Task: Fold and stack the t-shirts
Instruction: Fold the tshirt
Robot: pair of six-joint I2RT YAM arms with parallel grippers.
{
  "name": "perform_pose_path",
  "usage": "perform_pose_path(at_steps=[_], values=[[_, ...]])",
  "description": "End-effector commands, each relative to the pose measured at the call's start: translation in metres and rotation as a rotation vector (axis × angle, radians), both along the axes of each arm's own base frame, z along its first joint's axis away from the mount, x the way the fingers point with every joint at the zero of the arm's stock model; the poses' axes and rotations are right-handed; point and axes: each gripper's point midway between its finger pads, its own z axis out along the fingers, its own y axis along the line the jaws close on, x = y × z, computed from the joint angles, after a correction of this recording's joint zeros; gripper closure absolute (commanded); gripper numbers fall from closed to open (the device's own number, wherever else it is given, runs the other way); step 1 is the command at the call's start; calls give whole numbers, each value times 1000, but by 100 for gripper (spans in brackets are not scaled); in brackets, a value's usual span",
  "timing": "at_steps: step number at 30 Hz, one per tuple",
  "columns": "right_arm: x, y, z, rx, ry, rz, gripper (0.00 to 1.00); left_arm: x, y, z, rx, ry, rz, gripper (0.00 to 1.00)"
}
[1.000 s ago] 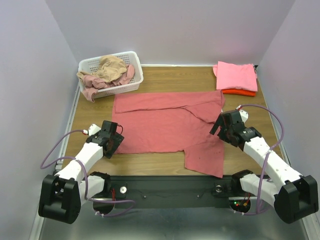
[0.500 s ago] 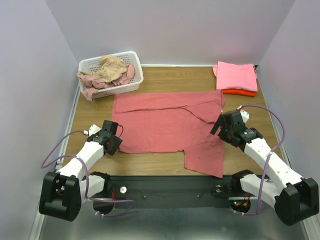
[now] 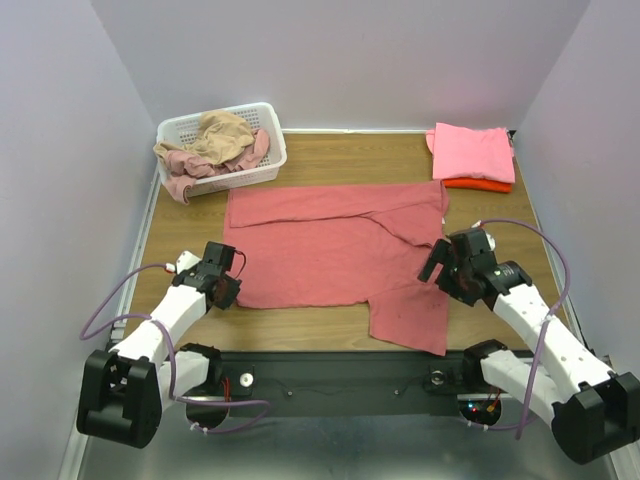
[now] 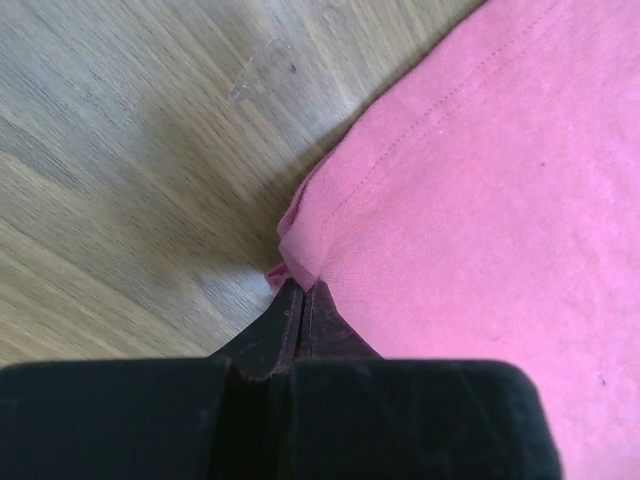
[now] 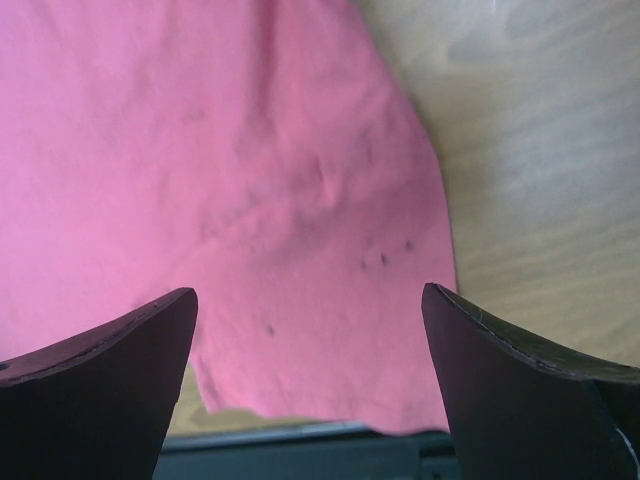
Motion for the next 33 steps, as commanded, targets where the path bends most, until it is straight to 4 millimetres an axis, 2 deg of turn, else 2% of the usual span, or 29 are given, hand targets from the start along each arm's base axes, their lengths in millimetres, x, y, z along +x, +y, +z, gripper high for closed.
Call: perform_pose_path(at_steps=[1,4,7,9,11,16,18,21,24,27,28,29,31,33], values=[[-43,-2,-13,5,175,18,1,-3,4,7,19,-14,-9,100],[-57,-3,-23,-16,248,22,2,-2,5,8,26,-22,-11,100],[-69,12,-31,-18,305,54,4,0,6,8,37,-25,-16,100],[-79,13,-47,-69,370,47,4,0,6,7,38,-23,-19,100],[-85,29,-56,-52,387,63,4,0,7,7,42,-20,-22,100],[-97,31,-63,-47,418,52,12,1,6,9,40,-28,-32,100],[-108,32,-73,-24,451,59,14,1,5,8,35,-30,-29,100],[-110,33,-80,-9,451,59,17,1,5,7,34,-28,-30,100],[-107,32,-83,-21,441,56,25,1,5,7,37,-21,-34,100],[-108,30,-89,-34,444,55,45,0,5,8,35,-24,-34,100],[-107,29,-90,-37,443,48,56,0,5,8,35,-27,-34,100],[-106,29,-91,-39,439,46,62,0,4,9,30,-31,-34,100],[-101,30,-87,-38,413,49,73,0,4,10,27,-32,-40,100],[-92,33,-78,-25,367,52,77,0,3,11,23,-34,-43,100]])
